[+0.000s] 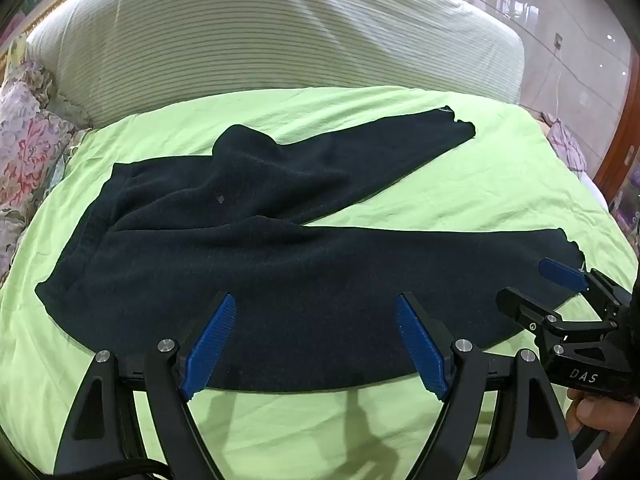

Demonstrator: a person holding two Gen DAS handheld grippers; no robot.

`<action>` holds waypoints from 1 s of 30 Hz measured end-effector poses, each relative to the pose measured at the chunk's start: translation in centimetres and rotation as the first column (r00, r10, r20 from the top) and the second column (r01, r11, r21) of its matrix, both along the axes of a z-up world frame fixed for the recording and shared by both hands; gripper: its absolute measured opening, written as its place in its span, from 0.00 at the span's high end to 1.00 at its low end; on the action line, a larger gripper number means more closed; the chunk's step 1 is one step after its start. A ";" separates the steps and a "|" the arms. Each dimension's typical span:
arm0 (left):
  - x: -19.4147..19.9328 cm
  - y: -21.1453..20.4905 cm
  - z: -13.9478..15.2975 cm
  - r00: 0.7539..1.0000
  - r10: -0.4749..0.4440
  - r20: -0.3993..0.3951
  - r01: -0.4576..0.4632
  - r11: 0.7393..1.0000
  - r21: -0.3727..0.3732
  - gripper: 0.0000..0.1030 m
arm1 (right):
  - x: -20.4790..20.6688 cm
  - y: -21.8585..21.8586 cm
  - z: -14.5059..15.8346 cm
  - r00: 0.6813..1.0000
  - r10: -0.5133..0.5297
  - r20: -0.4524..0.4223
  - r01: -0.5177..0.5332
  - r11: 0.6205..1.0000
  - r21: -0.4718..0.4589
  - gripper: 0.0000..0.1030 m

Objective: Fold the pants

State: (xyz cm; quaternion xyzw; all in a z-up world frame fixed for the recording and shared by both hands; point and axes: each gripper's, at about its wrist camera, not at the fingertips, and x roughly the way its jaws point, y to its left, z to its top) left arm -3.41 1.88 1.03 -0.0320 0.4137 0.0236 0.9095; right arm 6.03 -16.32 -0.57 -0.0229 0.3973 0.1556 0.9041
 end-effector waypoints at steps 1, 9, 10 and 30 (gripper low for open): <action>0.0 0.0 0.0 1.000 0.002 -0.002 -0.002 1.000 0.000 0.20 | 0.0 0.0 0.0 1.000 0.002 0.000 -0.002 1.000 0.001 0.12; 0.0 0.0 -0.2 1.000 0.001 -0.008 -0.001 1.000 -0.003 0.20 | -0.2 0.3 -0.1 1.000 -0.003 -0.007 0.003 1.000 -0.001 0.12; 0.0 -0.1 -0.3 1.000 0.001 -0.008 -0.001 1.000 -0.001 0.20 | -0.3 0.4 -0.1 1.000 -0.004 -0.008 0.004 1.000 -0.002 0.12; 0.3 -0.3 -0.7 1.000 -0.009 -0.022 0.009 1.000 -0.011 0.20 | 0.1 0.2 -0.2 1.000 -0.005 0.022 0.004 1.000 0.031 0.12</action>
